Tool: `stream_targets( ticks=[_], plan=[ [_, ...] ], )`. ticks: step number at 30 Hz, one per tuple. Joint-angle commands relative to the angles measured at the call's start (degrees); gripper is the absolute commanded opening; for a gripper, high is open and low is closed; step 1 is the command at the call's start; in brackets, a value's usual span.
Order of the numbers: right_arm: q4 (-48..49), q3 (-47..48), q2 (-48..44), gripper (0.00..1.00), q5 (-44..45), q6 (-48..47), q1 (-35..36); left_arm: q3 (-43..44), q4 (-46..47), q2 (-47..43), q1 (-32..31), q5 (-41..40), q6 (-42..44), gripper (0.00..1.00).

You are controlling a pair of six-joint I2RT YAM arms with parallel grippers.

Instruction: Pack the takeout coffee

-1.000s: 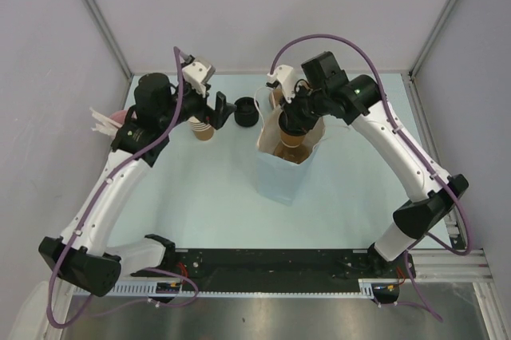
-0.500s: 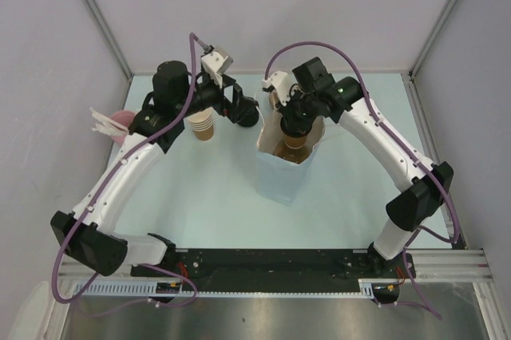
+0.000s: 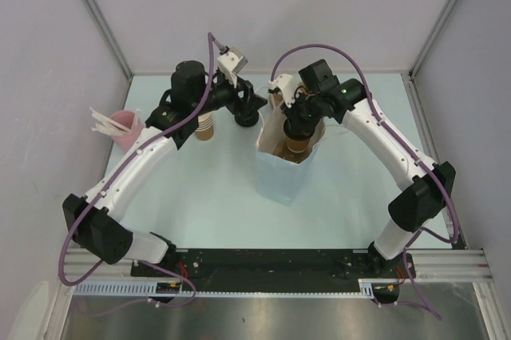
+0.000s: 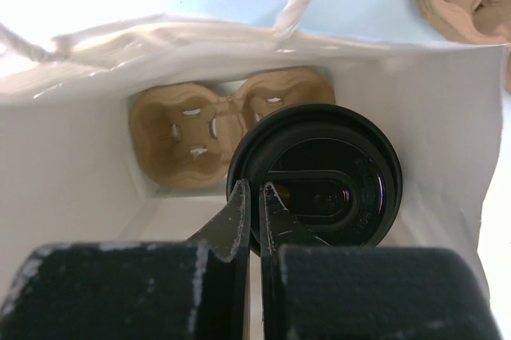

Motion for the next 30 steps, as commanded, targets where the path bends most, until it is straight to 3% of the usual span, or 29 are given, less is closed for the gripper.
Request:
stream_targets(
  ticks=[1,2,4,5,8,13,20,30],
  plan=[
    [1.92,-1.51,-3.37,0.0,-1.45,-1.35,0.03,1.64,3.09,0.98,-0.8,-2.0,-0.11,0.65],
    [1.92,-1.6,-3.46,0.0,-1.45,-1.52,-0.06,1.38,3.18,1.15,-0.88,-2.26,0.24,0.52],
    [1.84,-2.39,-3.81,0.0,-1.71,-1.78,-0.15,1.03,3.7,1.16,-0.88,-3.84,0.5,0.42],
    [1.84,-2.66,-3.98,0.0,-1.89,-2.05,-0.23,0.77,3.97,1.16,-0.97,-4.11,0.76,0.31],
    [2.01,-3.45,-3.98,0.0,-1.98,-2.58,-0.41,-0.46,4.76,0.89,-0.97,-5.25,0.86,0.17],
    [1.66,-3.54,-2.49,0.0,-1.89,-3.1,-1.2,-1.08,4.85,0.98,-1.32,-7.71,0.86,0.01],
    [0.69,-3.71,-0.91,0.0,-1.8,-4.51,-2.52,-2.05,4.94,0.98,-1.85,-12.28,0.06,0.0],
    [-0.8,-2.84,2.42,0.0,-2.33,-6.0,-2.08,-2.05,5.29,1.86,-2.64,-12.81,-1.08,0.0]
  ],
)
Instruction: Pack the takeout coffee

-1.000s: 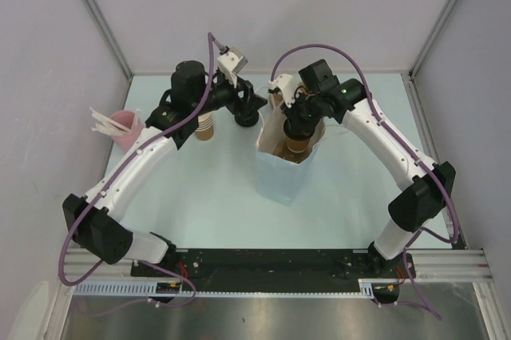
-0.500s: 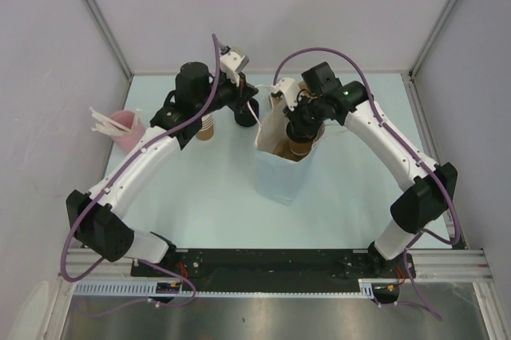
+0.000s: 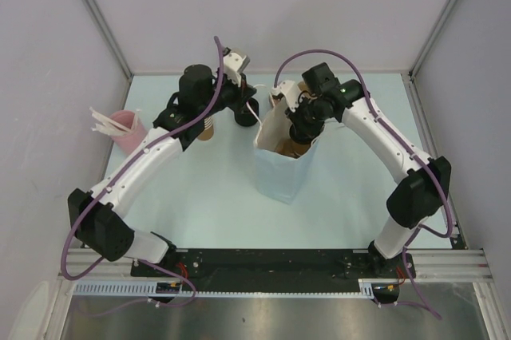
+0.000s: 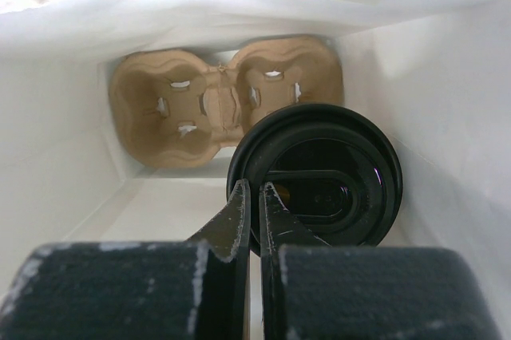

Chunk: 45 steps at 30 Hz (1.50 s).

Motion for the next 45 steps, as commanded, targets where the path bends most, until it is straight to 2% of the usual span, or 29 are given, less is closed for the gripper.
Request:
stream_targets(
  ticks=[1,16,27,45],
  plan=[
    [-0.56,1.73,1.86,0.0,-0.47,-1.24,0.32,0.03,2.1,0.15,-0.96,-1.03,-1.45,0.0],
    [-0.83,1.56,4.68,0.0,1.72,-1.06,-0.38,-0.85,2.28,-0.46,-1.4,-2.88,-1.54,0.0],
    [0.67,-1.34,3.89,0.0,1.28,-1.33,-1.43,-1.73,1.57,-1.08,-1.49,-10.87,-1.54,0.0],
    [4.01,-6.61,3.62,0.0,-0.56,-2.12,-3.02,-1.73,1.57,-1.34,-1.49,-16.59,-1.45,0.0]
  ],
)
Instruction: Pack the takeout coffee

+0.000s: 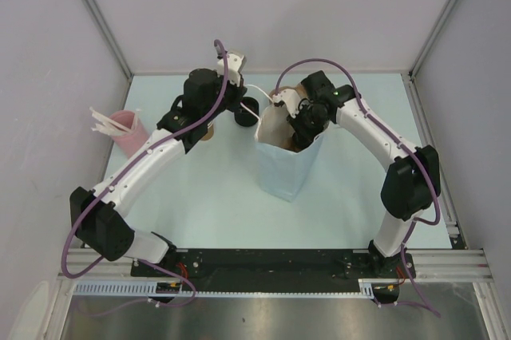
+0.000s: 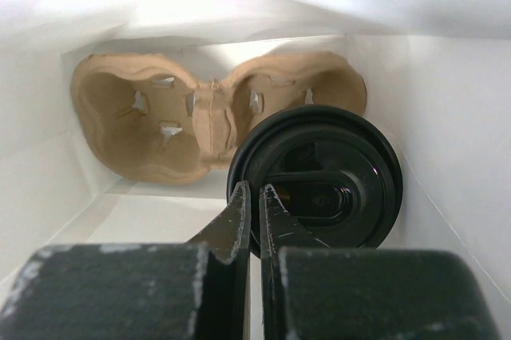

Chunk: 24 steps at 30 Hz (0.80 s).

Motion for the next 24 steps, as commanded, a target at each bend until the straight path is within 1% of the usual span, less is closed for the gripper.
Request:
stream_targets(
  ticks=[1,8,15,24],
  plan=[
    [0.16,-1.67,-0.75,0.0,0.12,-0.5,-0.66,0.08,1.22,-1.58,-0.28,-2.67,-0.99,0.0],
    [1.74,-2.99,-0.48,0.0,-0.14,-0.67,-1.36,0.0,1.14,-1.32,-0.28,-1.87,-1.08,0.0],
    [5.17,-4.92,-4.79,0.0,-3.39,-0.85,-1.97,0.43,-0.8,0.17,-0.28,-6.35,-0.99,0.0],
    [5.09,-6.86,-5.84,0.0,-5.07,-2.87,-2.15,1.4,-1.94,1.4,-0.28,-9.96,-0.9,0.0]
  ],
)
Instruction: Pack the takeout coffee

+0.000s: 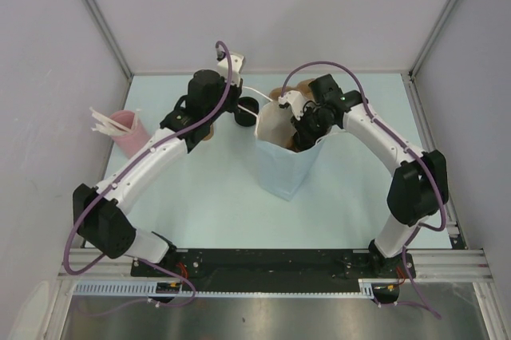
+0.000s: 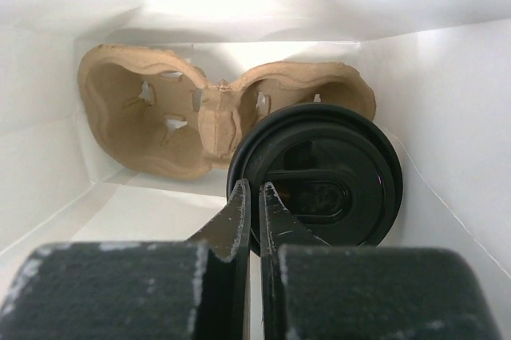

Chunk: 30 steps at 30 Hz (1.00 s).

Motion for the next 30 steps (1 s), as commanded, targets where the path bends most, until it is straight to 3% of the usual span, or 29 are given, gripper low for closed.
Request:
stream_targets(
  ticks=[1,15,30],
  plan=[
    [-0.1,-1.24,-2.81,0.0,-1.33,-2.52,-0.12,1.58,-0.19,0.9,-0.02,-3.49,-0.9,0.0],
    [2.54,-2.56,-4.83,0.0,1.21,-6.4,3.04,1.49,-0.46,1.17,-1.42,0.99,-1.08,0.0],
    [-0.27,-3.18,-4.56,0.0,1.74,-6.48,0.06,-0.71,2.27,-1.73,-2.13,-3.58,-0.11,0.0]
  ],
)
